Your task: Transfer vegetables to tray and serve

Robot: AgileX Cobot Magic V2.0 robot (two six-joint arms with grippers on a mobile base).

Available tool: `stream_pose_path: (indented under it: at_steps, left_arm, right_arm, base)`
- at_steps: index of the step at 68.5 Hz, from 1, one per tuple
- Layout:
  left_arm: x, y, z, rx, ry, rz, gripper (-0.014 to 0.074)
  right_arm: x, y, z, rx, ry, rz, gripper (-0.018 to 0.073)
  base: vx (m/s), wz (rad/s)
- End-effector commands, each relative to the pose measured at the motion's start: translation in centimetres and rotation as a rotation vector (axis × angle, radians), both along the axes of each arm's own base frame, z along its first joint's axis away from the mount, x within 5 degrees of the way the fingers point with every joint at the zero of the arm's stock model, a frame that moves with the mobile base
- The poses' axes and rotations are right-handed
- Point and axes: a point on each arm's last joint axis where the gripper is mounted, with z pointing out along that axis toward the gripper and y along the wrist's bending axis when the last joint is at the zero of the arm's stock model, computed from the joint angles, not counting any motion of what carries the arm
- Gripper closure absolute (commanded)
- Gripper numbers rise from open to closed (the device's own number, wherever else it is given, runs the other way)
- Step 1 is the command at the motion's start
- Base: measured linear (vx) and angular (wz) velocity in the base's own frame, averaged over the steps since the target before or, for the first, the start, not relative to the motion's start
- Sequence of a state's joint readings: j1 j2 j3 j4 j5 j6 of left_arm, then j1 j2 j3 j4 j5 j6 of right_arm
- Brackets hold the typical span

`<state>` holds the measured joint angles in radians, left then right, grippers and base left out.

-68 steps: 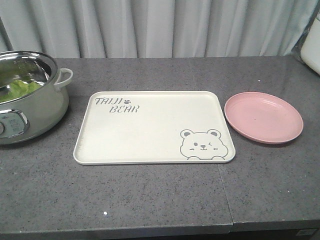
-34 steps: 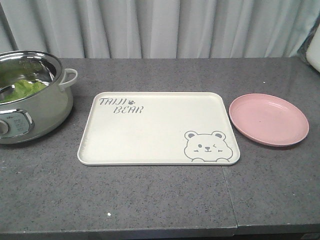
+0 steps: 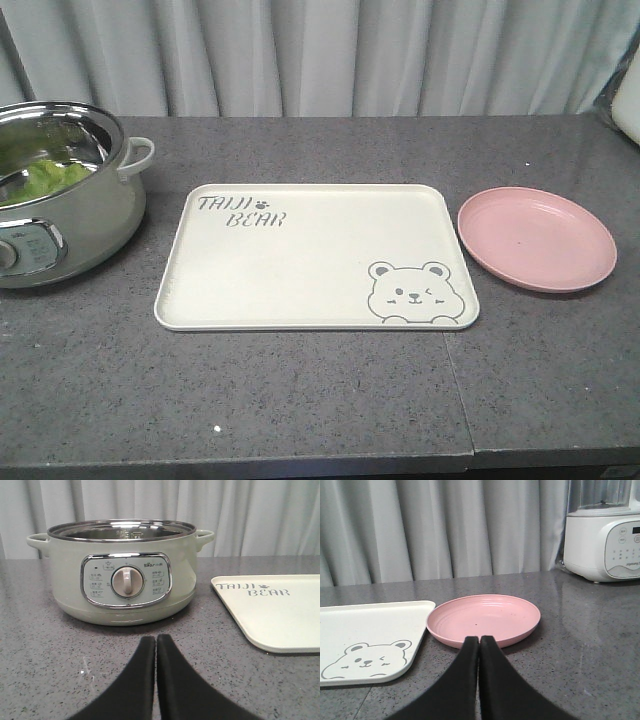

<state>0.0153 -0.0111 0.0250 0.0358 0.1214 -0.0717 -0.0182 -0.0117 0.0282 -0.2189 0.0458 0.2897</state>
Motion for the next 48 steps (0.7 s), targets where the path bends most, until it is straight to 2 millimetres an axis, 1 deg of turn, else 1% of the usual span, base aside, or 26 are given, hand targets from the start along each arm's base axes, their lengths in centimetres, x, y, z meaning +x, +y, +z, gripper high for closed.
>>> stream_pose_path:
  at_steps: [1, 48]
  left_arm:
    - [-0.01, -0.01, -0.02, -0.01, -0.065, -0.001, 0.0602]
    - [-0.02, -0.02, 0.08, -0.01, -0.072, -0.001, 0.0602]
  right_arm:
    - [-0.01, 0.13, 0.2, -0.009, -0.065, 0.012, 0.0562]
    - [-0.02, 0.13, 0.23, -0.009, -0.068, 0.013, 0.0562]
  base:
    - [0.0, 0.0]
    - [0.0, 0.0]
